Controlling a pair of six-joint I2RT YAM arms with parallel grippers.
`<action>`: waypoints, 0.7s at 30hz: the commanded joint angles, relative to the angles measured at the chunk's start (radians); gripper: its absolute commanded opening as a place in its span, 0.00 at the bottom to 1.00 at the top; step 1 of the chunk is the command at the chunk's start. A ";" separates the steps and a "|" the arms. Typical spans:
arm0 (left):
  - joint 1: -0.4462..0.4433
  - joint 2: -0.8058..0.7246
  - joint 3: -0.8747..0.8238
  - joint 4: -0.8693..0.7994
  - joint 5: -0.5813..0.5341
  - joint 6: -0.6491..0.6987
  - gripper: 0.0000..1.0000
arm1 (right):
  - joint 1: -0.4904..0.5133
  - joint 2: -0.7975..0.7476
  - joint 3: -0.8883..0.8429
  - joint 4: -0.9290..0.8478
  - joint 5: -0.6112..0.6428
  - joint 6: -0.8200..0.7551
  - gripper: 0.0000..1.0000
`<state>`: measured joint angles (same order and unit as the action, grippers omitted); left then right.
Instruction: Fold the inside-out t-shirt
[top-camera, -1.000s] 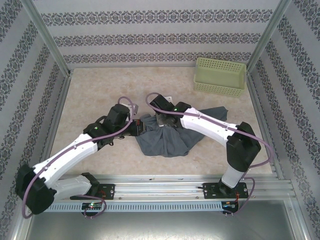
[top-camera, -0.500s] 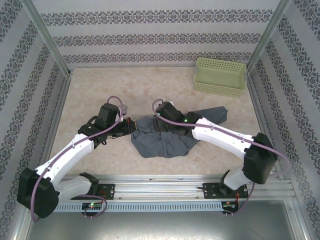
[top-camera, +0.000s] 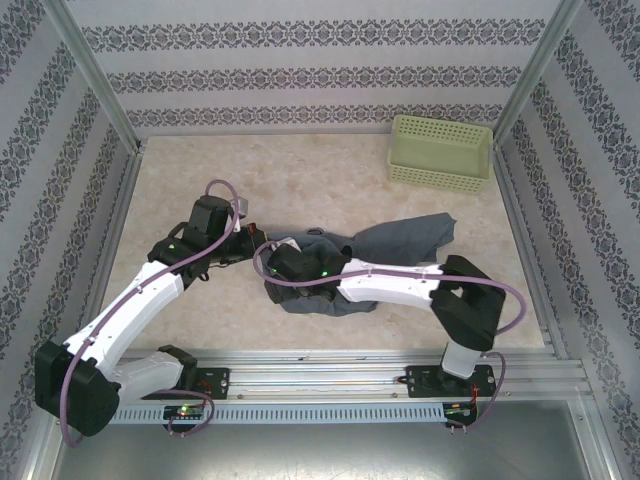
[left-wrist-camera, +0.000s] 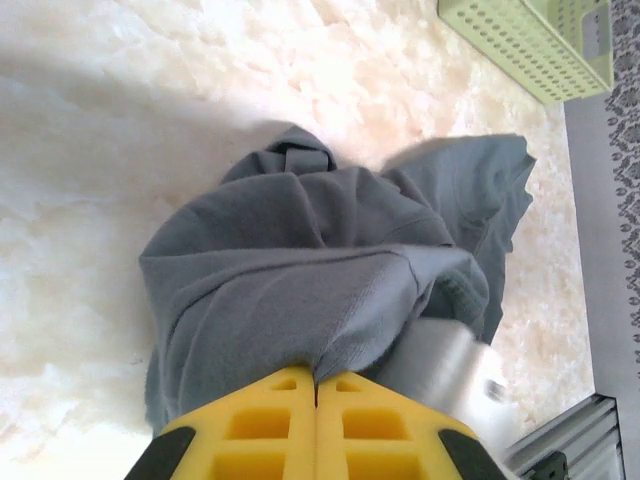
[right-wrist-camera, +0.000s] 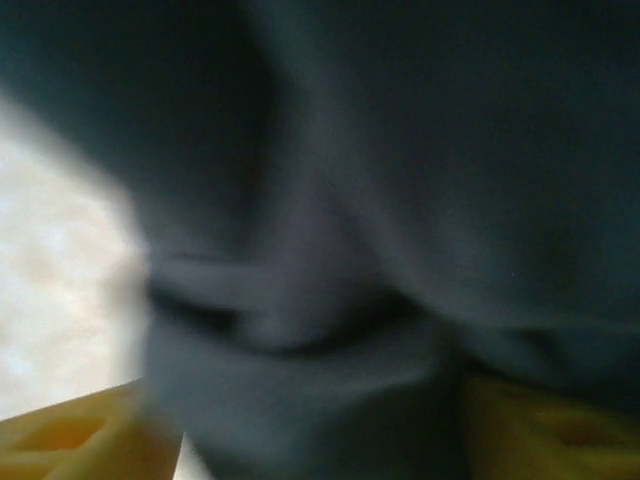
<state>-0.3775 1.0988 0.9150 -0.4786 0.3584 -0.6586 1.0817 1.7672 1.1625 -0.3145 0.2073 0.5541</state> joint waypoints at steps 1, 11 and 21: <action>0.043 -0.064 0.067 -0.107 -0.026 0.050 0.00 | -0.048 -0.022 -0.012 -0.125 0.192 0.039 0.63; 0.200 -0.103 0.054 -0.129 0.084 0.071 0.00 | -0.150 -0.087 -0.028 -0.224 0.314 0.133 0.48; 0.182 0.104 -0.035 -0.073 0.109 0.123 0.00 | -0.137 -0.188 -0.078 -0.021 -0.029 -0.038 0.64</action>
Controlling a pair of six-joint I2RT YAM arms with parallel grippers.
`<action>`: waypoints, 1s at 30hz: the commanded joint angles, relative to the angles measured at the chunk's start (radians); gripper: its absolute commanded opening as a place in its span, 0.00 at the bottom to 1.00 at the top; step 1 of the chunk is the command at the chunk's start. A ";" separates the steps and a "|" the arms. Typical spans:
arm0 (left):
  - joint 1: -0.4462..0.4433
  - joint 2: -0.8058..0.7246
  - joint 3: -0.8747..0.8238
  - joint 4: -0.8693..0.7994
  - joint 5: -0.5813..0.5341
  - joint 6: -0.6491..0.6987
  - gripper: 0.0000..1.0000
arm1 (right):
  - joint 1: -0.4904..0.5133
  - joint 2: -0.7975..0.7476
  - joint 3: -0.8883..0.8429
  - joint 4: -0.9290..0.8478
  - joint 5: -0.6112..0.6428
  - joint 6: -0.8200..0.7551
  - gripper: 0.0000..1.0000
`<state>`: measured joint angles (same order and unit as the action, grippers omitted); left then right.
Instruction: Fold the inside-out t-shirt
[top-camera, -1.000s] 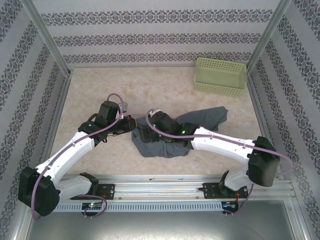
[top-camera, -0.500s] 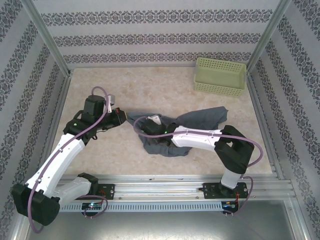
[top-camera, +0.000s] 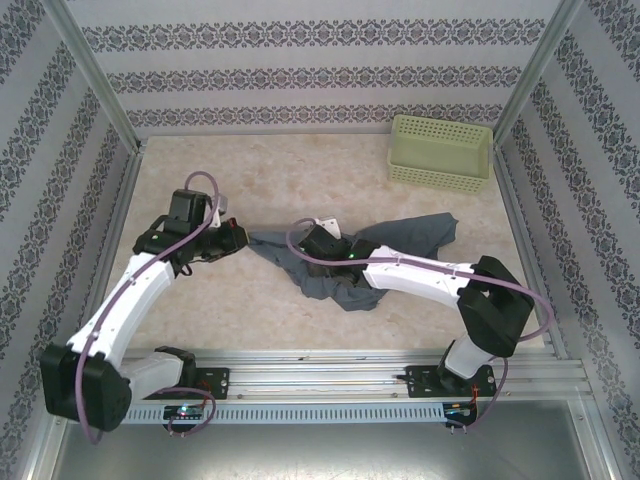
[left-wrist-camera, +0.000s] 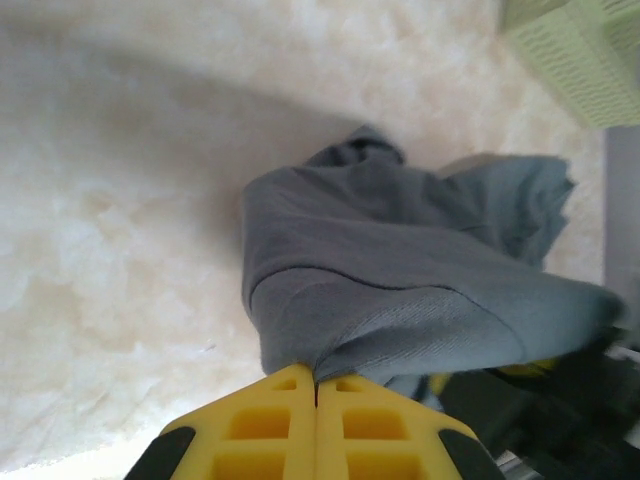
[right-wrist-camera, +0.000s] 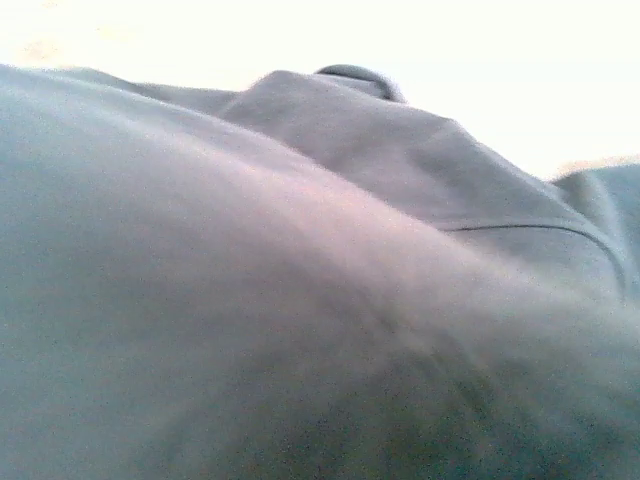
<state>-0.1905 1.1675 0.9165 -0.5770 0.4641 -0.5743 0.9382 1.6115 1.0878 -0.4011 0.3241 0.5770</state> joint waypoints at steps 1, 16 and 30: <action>-0.010 0.049 -0.042 0.032 -0.017 0.037 0.00 | 0.013 -0.039 0.002 0.077 -0.177 -0.067 0.65; -0.026 0.294 0.045 0.152 -0.115 0.025 0.02 | -0.051 -0.081 0.066 -0.031 -0.050 -0.194 0.85; -0.072 0.368 0.150 0.012 -0.261 0.042 0.38 | -0.130 0.125 0.175 -0.107 -0.099 -0.088 0.32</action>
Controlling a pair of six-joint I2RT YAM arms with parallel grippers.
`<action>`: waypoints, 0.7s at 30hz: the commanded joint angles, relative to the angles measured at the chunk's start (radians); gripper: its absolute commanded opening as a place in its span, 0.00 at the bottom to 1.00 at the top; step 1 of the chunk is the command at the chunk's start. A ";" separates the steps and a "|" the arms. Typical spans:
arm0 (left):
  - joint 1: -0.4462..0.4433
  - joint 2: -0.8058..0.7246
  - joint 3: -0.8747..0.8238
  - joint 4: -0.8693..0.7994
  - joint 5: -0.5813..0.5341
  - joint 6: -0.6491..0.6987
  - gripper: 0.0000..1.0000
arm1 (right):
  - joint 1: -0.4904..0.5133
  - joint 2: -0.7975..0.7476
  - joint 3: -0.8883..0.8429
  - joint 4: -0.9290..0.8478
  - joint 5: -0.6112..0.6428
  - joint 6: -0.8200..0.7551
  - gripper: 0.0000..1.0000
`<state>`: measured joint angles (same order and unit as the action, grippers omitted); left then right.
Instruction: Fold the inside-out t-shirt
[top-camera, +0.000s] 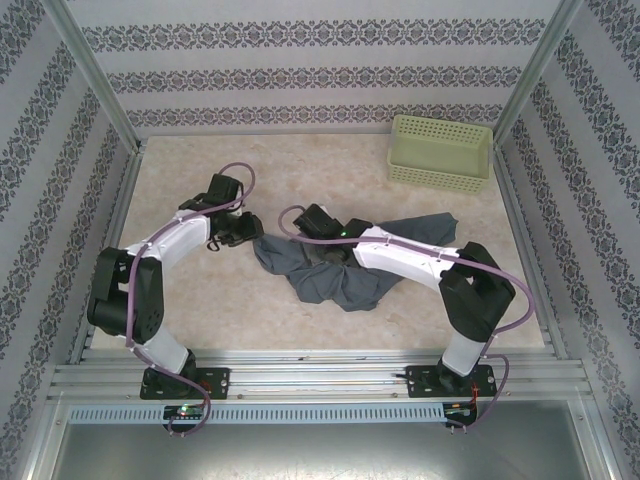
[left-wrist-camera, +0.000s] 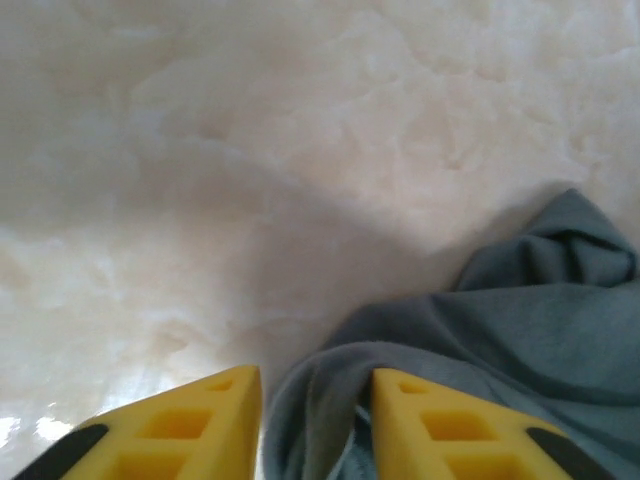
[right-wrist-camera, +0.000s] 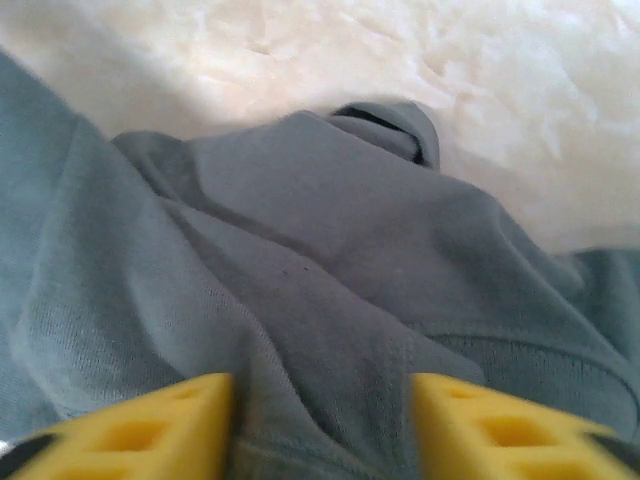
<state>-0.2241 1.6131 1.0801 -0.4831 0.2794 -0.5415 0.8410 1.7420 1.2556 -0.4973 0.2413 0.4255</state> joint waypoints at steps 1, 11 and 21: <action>-0.056 -0.121 -0.040 -0.093 -0.082 0.001 0.40 | -0.040 -0.016 -0.008 0.013 -0.033 0.072 0.24; -0.239 -0.287 -0.235 -0.002 -0.114 -0.173 0.38 | -0.064 -0.022 0.003 0.046 -0.043 0.148 0.10; -0.241 -0.213 -0.250 0.121 -0.102 -0.202 0.31 | -0.072 -0.049 -0.034 0.068 -0.059 0.158 0.09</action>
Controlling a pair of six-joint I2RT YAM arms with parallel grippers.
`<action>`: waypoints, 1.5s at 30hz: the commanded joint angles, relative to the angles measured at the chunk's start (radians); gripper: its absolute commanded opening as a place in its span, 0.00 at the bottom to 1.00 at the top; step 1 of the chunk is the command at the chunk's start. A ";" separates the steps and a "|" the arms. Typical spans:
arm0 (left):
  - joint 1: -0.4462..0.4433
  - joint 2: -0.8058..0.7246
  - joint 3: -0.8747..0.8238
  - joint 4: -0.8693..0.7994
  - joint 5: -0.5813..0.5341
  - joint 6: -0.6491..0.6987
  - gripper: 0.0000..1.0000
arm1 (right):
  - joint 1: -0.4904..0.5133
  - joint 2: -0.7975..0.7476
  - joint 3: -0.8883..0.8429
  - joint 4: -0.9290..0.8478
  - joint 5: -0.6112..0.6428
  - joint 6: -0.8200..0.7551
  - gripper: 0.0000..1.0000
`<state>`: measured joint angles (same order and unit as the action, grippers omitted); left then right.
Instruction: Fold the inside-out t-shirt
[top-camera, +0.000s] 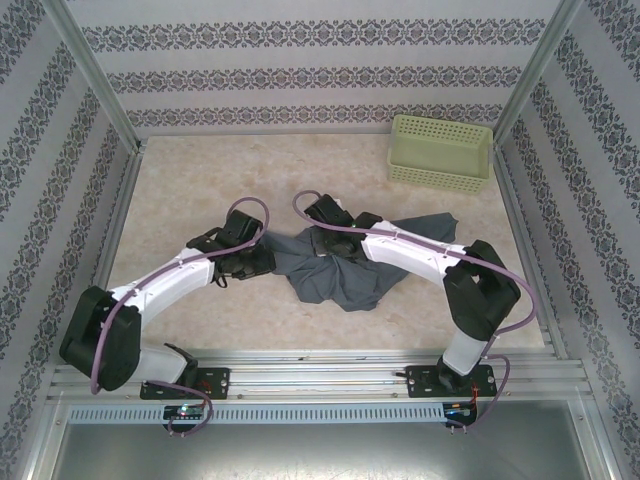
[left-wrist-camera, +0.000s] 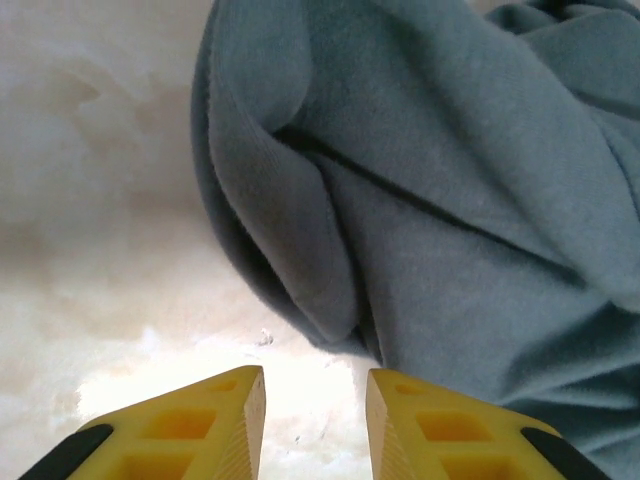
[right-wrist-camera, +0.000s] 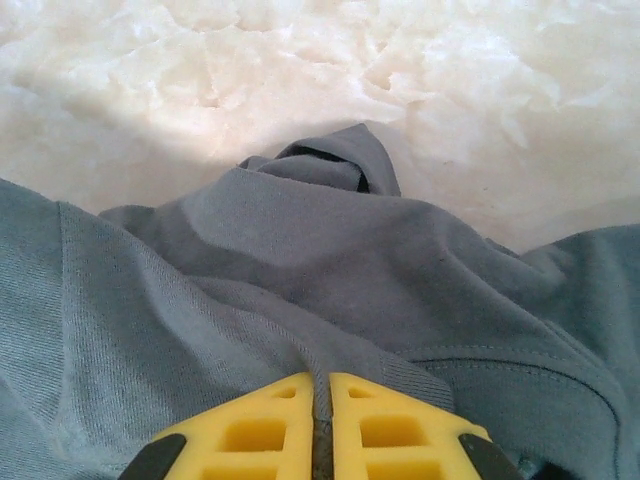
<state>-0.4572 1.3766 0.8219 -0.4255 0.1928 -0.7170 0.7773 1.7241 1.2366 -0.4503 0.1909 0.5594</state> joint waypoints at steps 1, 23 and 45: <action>-0.008 0.034 0.010 0.068 -0.015 -0.028 0.30 | -0.009 -0.032 -0.020 0.023 -0.010 0.025 0.09; -0.006 0.105 0.068 0.085 -0.016 -0.011 0.20 | -0.010 -0.040 -0.055 0.041 -0.030 0.028 0.09; 0.016 -0.212 0.166 -0.295 -0.104 0.123 0.00 | -0.072 -0.140 -0.059 -0.111 0.185 -0.021 0.09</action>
<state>-0.4561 1.2743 0.9325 -0.5537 0.1513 -0.6586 0.7300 1.6421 1.1851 -0.4946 0.2729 0.5682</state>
